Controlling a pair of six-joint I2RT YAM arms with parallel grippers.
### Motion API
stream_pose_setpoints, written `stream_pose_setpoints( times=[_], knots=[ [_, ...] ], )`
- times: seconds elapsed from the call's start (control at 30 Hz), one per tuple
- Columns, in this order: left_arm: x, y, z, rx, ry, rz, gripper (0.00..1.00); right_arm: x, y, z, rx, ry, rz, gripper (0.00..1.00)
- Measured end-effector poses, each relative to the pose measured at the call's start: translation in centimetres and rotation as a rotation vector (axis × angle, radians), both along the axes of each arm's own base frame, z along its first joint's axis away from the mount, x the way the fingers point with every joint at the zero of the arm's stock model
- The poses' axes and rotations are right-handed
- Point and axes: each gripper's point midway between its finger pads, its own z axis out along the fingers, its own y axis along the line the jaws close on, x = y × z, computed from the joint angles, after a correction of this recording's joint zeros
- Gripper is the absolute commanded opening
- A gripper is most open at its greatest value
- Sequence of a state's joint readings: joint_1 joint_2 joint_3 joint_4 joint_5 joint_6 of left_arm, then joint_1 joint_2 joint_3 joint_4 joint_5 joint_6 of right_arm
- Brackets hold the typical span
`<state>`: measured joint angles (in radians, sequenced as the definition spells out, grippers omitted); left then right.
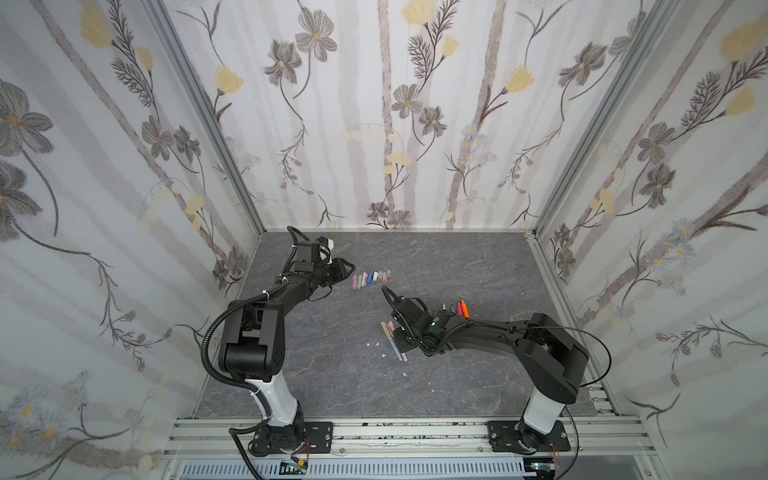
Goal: Open the pen caps
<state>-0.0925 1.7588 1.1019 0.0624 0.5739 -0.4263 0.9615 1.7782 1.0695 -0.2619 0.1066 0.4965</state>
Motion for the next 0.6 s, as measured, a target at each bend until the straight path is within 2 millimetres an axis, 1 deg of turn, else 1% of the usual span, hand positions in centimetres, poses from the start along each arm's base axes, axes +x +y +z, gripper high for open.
stream_pose_setpoints(
  times=[0.13,0.3,0.4,0.5,0.6],
  knots=[
    [-0.4,0.0,0.2,-0.008,-0.007,-0.002,0.38,-0.2,0.3,-0.4,0.000,0.011,0.001,0.32],
    [-1.0,0.0,0.2,-0.015,0.001,0.001,0.38,-0.3,0.3,-1.4,-0.019,0.026,0.001,0.29],
    [-1.2,-0.1,0.5,-0.022,-0.004,-0.001,0.38,-0.4,0.3,-1.9,-0.028,0.032,0.003,0.27],
    [-1.3,-0.1,0.8,-0.024,-0.009,-0.002,0.38,-0.8,0.4,-2.3,-0.040,0.039,0.010,0.24],
    [-1.3,-0.2,1.1,-0.029,-0.014,-0.003,0.38,-0.9,0.3,-2.5,-0.054,0.032,0.012,0.15]
  ],
)
